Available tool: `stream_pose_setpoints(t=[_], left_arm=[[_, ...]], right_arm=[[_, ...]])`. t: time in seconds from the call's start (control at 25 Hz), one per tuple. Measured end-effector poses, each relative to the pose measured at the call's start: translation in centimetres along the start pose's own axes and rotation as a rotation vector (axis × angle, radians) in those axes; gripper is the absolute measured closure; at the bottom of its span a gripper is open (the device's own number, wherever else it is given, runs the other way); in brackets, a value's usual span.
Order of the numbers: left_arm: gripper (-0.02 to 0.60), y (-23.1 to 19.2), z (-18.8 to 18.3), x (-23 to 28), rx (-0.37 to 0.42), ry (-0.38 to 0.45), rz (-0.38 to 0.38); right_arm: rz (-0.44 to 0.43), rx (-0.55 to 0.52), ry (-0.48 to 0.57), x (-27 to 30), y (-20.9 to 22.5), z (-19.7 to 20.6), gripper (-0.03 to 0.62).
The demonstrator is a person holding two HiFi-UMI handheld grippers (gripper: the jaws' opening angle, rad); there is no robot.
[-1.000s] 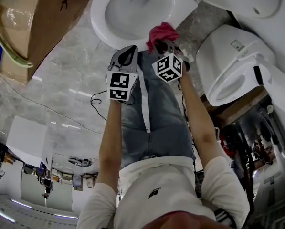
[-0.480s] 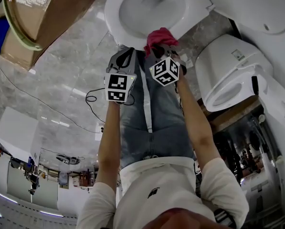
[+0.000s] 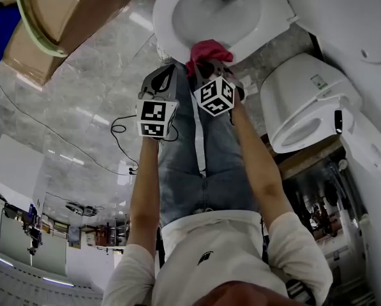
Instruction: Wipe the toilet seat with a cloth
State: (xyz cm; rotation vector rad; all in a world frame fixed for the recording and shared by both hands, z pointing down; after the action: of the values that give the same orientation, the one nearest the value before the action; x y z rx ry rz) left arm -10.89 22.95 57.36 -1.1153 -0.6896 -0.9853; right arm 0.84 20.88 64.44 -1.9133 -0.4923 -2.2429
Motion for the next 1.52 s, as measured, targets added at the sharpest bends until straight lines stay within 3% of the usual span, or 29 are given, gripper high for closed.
stream_pose_setpoints(t=[0.8, 1.52], left_arm=[[0.572, -5.1, -0.7, -1.2, -0.046, 0.015, -0.018], [0.572, -9.1, -4.5, -1.4, -0.054, 0.006, 0.006]], right_arm=[[-0.040, -0.065, -0.015, 0.9, -0.7, -6.2, 0.582], [-0.045, -0.004, 0.009, 1.4, 2.5, -12.2, 0.582]])
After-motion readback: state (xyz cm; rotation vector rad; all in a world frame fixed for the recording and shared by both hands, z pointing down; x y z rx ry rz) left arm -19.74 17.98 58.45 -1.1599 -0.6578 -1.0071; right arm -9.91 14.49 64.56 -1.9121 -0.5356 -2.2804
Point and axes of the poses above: the fingertips, and each gripper's own axes: x forward along the fingers, y to its right, z out of its underside, the point moved 6 cm from there along -x, backward along the fingers, and after that the axes turned 15 degrees about -y, right-handed, at the moved point
